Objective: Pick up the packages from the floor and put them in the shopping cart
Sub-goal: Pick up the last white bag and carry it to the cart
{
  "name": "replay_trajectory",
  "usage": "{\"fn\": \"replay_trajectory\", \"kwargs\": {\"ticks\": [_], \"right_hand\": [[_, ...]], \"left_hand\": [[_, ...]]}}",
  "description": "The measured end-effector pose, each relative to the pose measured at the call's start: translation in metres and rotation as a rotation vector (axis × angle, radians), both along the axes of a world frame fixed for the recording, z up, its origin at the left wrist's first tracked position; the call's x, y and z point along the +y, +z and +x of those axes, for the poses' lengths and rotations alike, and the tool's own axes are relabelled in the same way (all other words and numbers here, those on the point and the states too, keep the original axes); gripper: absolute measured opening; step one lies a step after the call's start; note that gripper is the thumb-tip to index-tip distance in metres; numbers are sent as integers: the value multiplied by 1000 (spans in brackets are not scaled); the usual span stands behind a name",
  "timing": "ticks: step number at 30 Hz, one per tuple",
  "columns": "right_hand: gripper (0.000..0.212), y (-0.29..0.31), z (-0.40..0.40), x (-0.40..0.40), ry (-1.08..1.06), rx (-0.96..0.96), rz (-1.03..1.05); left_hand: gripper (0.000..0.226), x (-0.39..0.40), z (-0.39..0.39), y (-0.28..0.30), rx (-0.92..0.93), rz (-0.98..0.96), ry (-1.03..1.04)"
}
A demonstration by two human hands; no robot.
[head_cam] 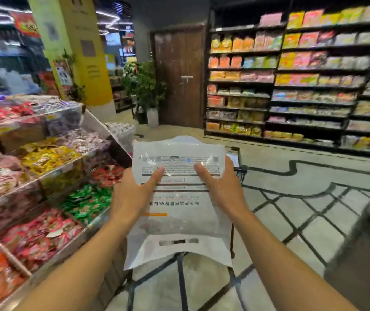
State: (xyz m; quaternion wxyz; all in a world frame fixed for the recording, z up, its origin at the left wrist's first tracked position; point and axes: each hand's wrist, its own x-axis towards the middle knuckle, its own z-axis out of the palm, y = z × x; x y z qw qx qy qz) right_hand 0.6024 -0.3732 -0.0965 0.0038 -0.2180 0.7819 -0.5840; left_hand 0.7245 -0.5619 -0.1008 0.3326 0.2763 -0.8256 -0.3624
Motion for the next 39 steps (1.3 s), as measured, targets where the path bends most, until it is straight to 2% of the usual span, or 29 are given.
{"fn": "replay_trajectory", "kwargs": {"ticks": [2,5,7,10,13,16,18,20,24,29,34,37,39], "right_hand": [[101,-3,-30,19,-69,-11,13],[86,-10,-76,44,-140,-26,11],[89,-14,-109,57,-184,-29,24],[98,-19,-166,67,-224,-13,49],[102,-22,-225,69,-270,2,68],[99,-21,-284,69,-305,-22,66],[94,-19,-323,69,-322,-33,71],[91,-21,-361,72,-342,-45,70],[83,-27,-429,81,-366,-74,65],[84,-42,-516,92,-367,-91,81],[94,-60,-614,97,-366,-108,85],[102,-64,-677,98,-329,-117,92],[100,-61,-718,96,-290,-134,98]], "left_hand": [[77,15,-42,-4,-13,4,-39],[80,33,-102,-9,-8,46,-118],[76,42,-144,-13,-17,78,-149],[86,47,-211,-23,-17,113,-223],[75,48,-277,-28,-11,139,-271],[69,47,-343,-29,-36,113,-311],[77,47,-386,-28,-47,116,-339],[87,46,-428,-29,-72,140,-347],[91,51,-503,-34,-114,111,-371],[102,60,-590,-47,-156,146,-383],[97,72,-683,-60,-159,131,-326],[83,76,-738,-65,-166,139,-294],[80,75,-774,-64,-165,142,-255]]}}
